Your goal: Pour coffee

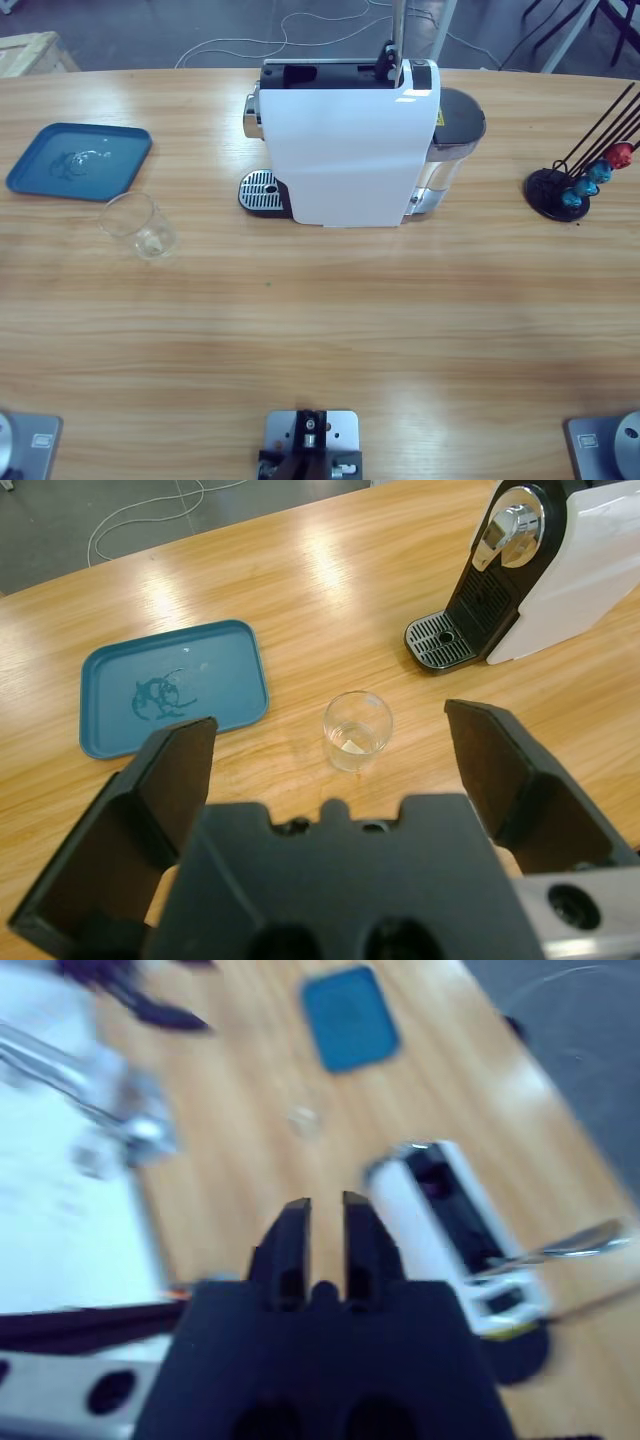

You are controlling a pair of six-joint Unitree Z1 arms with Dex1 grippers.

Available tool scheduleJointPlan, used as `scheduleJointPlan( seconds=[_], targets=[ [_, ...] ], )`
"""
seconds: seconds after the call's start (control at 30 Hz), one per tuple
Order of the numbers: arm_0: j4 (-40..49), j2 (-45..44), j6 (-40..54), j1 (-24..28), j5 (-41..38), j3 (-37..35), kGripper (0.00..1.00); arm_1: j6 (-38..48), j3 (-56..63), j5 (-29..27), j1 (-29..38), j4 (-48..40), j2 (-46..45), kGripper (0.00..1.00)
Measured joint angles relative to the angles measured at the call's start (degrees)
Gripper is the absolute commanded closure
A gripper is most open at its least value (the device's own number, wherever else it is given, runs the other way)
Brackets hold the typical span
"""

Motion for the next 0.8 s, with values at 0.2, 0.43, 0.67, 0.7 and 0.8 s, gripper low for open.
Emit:
scheduleJointPlan(
  seconds=[0.2,0.43,0.67,0.7,0.8],
  targets=[
    [0.00,-0.42,0.00,0.00,0.00,0.02,0.027,4.43,-0.01,-6.40,-4.25,-0.01,0.47,1.000],
    [-0.01,-0.42,0.00,0.00,0.00,0.07,0.027,15.37,-0.02,-58.87,3.66,-0.01,0.48,1.000],
    [-0.09,-0.42,0.00,0.00,0.00,0.07,0.023,22.40,7.94,-68.06,10.02,-7.60,-3.13,1.000],
    [-0.11,-0.42,0.00,0.00,0.00,0.09,0.023,22.62,15.78,-68.06,10.69,-13.46,-5.95,1.000],
    [-0.14,-0.37,0.00,-0.03,0.00,0.25,0.019,23.32,39.97,-65.73,11.36,-29.78,-14.57,1.000]
  ],
)
